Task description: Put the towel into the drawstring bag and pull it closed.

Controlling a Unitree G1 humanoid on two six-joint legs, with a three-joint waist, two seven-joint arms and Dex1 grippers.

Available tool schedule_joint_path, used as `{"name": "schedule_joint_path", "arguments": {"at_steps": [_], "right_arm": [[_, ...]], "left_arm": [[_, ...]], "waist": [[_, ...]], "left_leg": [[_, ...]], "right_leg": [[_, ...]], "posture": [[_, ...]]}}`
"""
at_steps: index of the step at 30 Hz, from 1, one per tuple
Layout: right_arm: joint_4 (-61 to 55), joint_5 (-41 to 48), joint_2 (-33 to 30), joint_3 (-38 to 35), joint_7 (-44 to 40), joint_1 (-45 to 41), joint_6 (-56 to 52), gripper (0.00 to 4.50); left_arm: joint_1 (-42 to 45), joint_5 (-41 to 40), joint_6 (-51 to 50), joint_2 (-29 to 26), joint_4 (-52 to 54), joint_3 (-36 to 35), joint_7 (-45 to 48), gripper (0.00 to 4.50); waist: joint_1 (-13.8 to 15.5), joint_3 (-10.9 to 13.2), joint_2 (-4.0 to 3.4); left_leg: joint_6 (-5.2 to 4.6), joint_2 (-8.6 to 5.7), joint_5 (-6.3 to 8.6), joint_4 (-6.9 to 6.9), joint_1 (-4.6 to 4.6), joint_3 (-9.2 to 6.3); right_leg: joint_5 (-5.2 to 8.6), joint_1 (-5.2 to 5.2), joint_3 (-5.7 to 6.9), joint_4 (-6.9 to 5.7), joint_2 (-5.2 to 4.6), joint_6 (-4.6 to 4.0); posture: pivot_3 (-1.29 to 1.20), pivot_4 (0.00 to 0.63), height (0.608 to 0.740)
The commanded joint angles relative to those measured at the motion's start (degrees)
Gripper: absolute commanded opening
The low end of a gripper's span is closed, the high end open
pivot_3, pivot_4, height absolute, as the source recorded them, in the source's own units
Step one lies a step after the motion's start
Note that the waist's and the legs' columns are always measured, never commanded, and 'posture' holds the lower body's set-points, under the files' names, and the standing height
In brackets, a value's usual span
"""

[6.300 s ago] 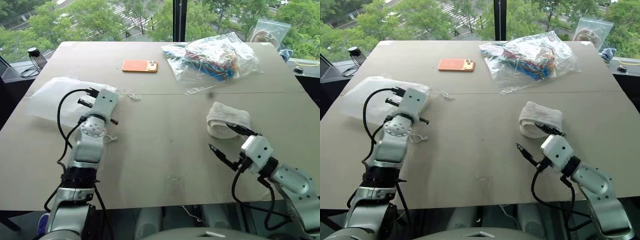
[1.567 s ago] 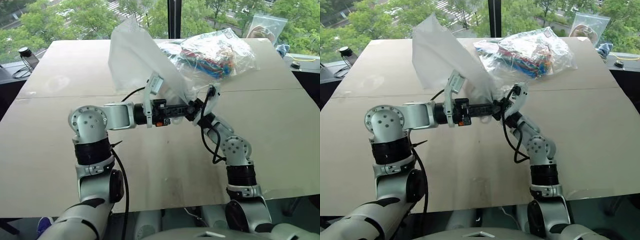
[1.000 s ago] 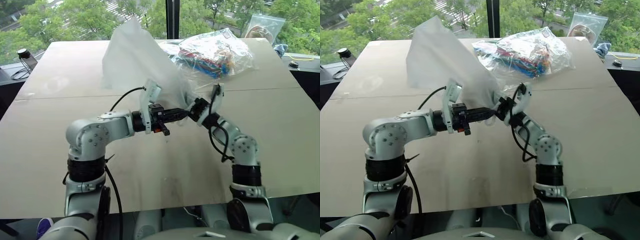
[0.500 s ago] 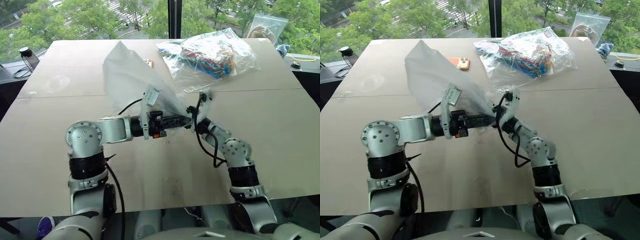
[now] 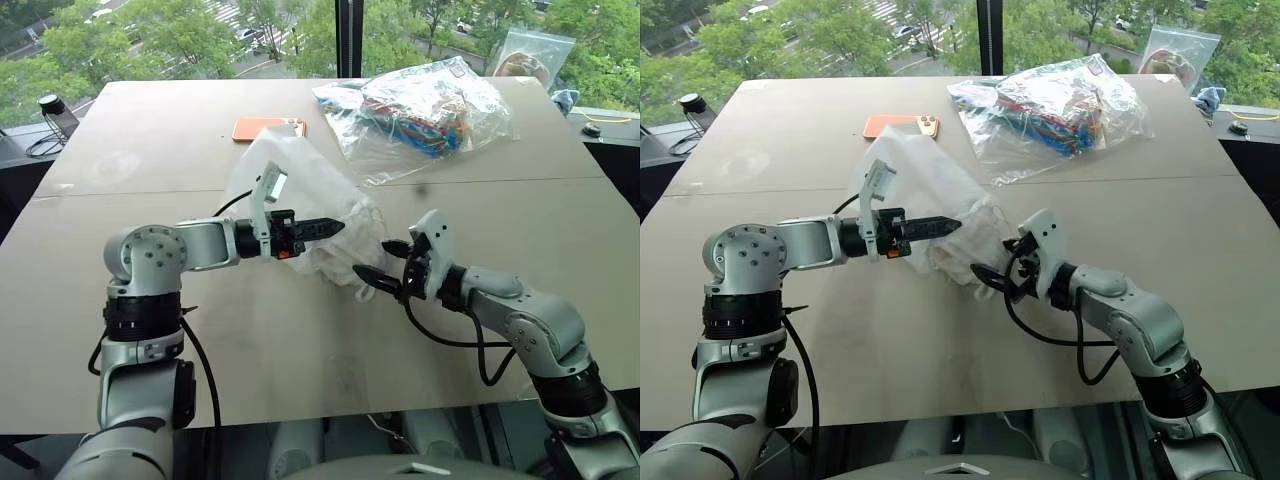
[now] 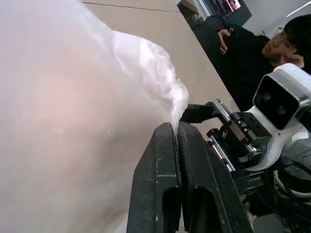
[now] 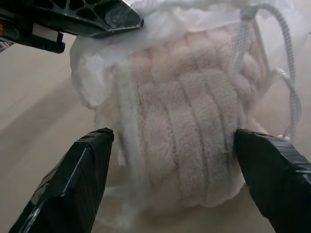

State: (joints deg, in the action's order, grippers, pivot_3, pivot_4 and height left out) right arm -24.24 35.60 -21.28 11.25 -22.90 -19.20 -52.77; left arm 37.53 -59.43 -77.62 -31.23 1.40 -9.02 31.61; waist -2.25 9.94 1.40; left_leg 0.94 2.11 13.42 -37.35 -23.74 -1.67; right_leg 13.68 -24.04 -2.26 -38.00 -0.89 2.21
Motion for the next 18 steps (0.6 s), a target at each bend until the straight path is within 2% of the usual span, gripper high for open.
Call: {"name": "schedule_joint_path", "arguments": {"at_steps": [1, 7, 12, 15, 16, 18], "right_arm": [[-2.8, 0.7, 0.1, -0.1, -0.2, -0.5, -1.7, 4.22], [9.4, -7.2, 5.8, 3.5, 0.1, -6.2, 5.4, 4.22], [18.2, -11.0, 10.8, 4.5, -4.8, -8.0, 16.6, 2.10], [20.2, -9.4, 13.2, 1.9, -8.1, -7.8, 20.9, 0.55], [20.6, -7.7, 14.3, 0.3, -9.0, -8.0, 21.3, 0.21], [22.3, -4.6, 16.9, -2.7, -10.7, -8.9, 22.6, 0.09]], "left_arm": [[1.5, 0.8, 1.1, -0.5, 0.1, -0.1, 1.8, 0.00], [2.3, 1.8, 1.3, 0.4, 0.4, -0.2, 1.9, 0.00], [2.0, 0.9, 0.2, 1.5, 2.3, -1.7, -0.1, 0.00], [1.4, 0.5, -0.2, 1.7, 3.7, -2.2, -1.0, 0.00], [1.1, 0.2, -0.6, 1.6, 4.3, -2.3, -1.2, 0.00], [0.2, -1.5, -1.8, 1.3, 6.5, -2.8, -0.6, 0.00]], "waist": [[0.0, 0.0, 0.00], [-0.2, 0.0, 0.00], [0.0, 0.0, 0.01], [0.0, 0.0, 0.02], [0.0, 0.0, 0.01], [0.0, 0.0, 0.01]], "left_leg": [[0.00, 0.00, 0.00, 0.00, 0.00, 0.01], [0.00, 0.02, 0.00, 0.00, 0.04, 0.02], [0.00, 0.01, 0.00, -0.01, -0.02, 0.01], [0.00, 0.00, 0.00, -0.01, -0.04, 0.03], [0.00, 0.00, 0.00, 0.00, -0.04, 0.01], [0.01, 0.00, 0.00, 0.00, -0.02, -0.01]], "right_leg": [[0.00, 0.00, 0.00, 0.00, -0.01, 0.00], [0.00, 0.00, -0.03, -0.03, 0.04, 0.00], [-0.01, 0.00, 0.01, 0.02, -0.01, 0.01], [-0.01, 0.00, -0.01, 0.04, -0.03, 0.01], [-0.01, -0.01, 0.00, 0.03, -0.03, 0.01], [-0.01, -0.01, 0.02, 0.01, -0.03, 0.01]], "posture": [[0.00, 0.150, 0.740], [0.00, 0.150, 0.740], [0.00, 0.150, 0.740], [0.00, 0.150, 0.740], [0.00, 0.150, 0.740], [0.00, 0.150, 0.740]]}}
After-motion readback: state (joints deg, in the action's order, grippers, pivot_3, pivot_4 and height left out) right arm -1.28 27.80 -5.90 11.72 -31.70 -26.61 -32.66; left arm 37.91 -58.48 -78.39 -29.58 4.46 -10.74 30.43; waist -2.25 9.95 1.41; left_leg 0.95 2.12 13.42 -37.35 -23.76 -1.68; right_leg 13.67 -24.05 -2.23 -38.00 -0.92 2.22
